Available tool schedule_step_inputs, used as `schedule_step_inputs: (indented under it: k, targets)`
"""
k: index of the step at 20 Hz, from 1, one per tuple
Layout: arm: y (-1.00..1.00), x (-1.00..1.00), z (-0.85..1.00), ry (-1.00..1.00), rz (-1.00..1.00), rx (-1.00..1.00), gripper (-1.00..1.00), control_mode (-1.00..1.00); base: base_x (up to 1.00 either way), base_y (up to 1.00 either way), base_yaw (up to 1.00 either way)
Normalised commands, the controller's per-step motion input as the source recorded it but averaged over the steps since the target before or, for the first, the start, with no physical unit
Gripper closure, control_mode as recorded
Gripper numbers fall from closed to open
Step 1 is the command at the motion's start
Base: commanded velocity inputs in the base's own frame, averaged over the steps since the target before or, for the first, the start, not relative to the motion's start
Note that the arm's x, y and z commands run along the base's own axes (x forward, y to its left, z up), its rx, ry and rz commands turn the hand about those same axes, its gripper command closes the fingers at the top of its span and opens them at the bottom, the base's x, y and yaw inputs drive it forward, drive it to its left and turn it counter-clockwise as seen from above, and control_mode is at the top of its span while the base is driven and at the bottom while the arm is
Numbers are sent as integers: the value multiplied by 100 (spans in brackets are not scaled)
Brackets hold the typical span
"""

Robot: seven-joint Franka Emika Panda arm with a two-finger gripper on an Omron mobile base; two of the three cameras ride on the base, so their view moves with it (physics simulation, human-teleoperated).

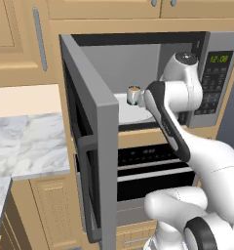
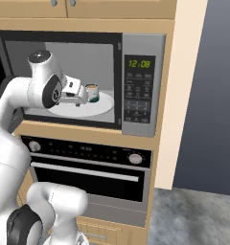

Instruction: Pick the cup of tea, navigate to the dining table, and place it on the saucer.

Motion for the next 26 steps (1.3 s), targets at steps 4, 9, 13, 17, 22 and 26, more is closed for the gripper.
schedule_step_inputs:
  k: [4,9,13,17,22,26]
  targets:
    - [2,0,56,-32,-4,1,-100,-100,0,0,0]
    - [2,0,25,-17,-1,4,-100,-100,0,0,0]
    - [11,1,-3,-6,0,4,-100,-100,0,0,0]
    - [21,27,-16,-1,-1,0,-100,-100,0,0,0]
    - [12,45,-20,0,-11,0,-100,-100,0,0,0]
    - [9,48,-9,0,-15,1,-100,-100,0,0,0]
